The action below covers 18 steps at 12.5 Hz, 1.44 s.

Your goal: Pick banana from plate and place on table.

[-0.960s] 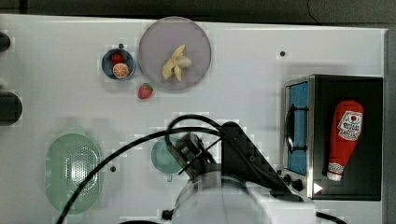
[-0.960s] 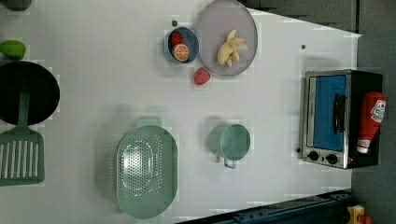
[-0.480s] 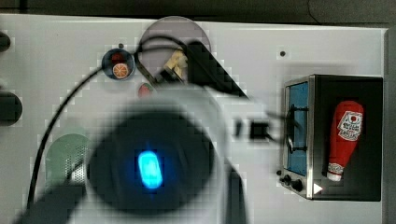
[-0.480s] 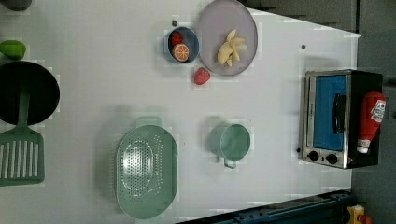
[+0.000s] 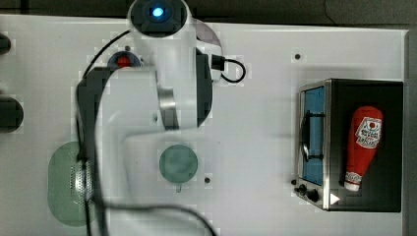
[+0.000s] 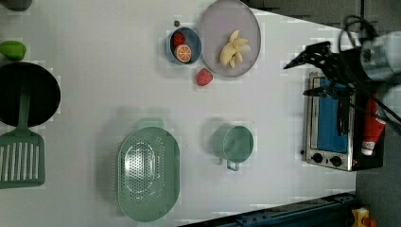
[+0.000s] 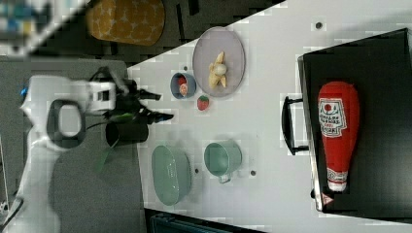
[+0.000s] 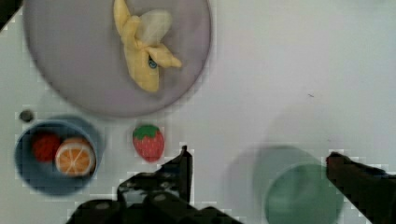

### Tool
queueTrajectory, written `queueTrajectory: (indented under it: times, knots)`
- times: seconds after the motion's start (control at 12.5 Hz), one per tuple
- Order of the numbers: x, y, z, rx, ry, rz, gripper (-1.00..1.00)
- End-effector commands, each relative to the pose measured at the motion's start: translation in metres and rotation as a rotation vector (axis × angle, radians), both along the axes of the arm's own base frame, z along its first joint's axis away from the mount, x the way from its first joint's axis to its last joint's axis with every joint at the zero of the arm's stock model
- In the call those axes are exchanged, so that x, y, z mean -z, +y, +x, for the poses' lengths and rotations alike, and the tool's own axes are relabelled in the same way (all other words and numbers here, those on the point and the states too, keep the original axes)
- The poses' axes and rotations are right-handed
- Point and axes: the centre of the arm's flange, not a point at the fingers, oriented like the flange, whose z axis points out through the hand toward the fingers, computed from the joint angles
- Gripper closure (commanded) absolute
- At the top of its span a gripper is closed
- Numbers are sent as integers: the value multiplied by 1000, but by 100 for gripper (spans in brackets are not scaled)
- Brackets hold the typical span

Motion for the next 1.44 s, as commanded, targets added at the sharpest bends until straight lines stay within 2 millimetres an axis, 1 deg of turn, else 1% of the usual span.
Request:
queueTrajectory:
  times: [0.08, 0.24, 0.48, 0.72, 1.04, 1.2, 1.44]
  knots:
    - [-32, -5, 27, 42, -146, -7, -100]
    - [14, -4, 42, 41, -140, -1, -100]
    - [78, -1, 57, 54, -146, -2, -100]
    - [134, 8, 66, 164, -157, -16, -100]
    - [189, 24, 76, 184, -146, -5, -100]
    - [210, 25, 84, 186, -146, -2, -100]
    - [231, 22, 92, 192, -147, -6, -100]
